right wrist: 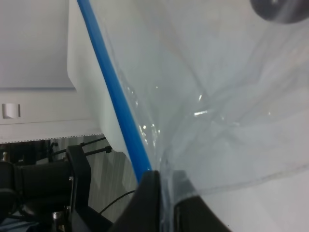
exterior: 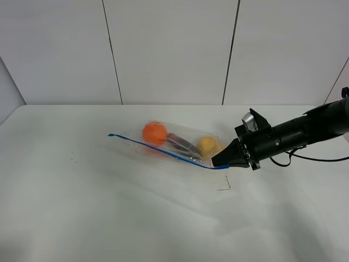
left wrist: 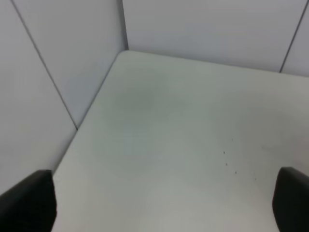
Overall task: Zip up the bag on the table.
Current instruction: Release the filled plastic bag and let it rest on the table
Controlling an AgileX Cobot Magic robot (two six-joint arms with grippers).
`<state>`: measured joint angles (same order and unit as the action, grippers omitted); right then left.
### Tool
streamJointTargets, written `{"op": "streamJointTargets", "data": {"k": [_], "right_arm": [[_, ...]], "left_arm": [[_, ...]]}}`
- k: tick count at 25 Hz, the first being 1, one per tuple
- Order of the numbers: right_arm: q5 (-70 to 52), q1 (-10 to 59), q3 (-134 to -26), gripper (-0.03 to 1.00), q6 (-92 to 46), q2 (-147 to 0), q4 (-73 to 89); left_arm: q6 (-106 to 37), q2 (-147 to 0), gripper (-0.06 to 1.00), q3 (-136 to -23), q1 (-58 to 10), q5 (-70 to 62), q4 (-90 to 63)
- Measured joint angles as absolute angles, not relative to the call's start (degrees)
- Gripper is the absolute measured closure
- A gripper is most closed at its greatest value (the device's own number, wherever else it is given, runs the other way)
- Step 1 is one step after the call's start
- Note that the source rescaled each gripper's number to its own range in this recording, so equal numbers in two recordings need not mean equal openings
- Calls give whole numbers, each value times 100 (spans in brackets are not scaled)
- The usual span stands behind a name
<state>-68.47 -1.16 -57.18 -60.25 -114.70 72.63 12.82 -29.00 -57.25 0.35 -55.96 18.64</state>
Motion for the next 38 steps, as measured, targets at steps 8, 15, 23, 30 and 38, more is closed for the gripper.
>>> {"op": "streamJointTargets", "data": {"k": [8, 15, 23, 30, 38], "right_arm": [[-6847, -116, -5718, 97, -6043, -11470, 7263], [-6847, -116, -5718, 97, -6048, -11470, 7263], [-6847, -116, -5718, 97, -6048, -11470, 7268], [-6858, -116, -5718, 97, -6066, -11470, 7315], [-6869, -116, -5718, 97, -6066, -11470, 7345]], "left_arm": [[1295, -1179, -6, -4748, 35, -5295, 1657], [1131, -215, -6, -4466, 35, -5092, 1458], [835, 34, -6, -4448, 35, -5049, 1045], [508, 46, -6, -3885, 35, -5443, 552], [212, 46, -6, -3000, 35, -5691, 358]]}}
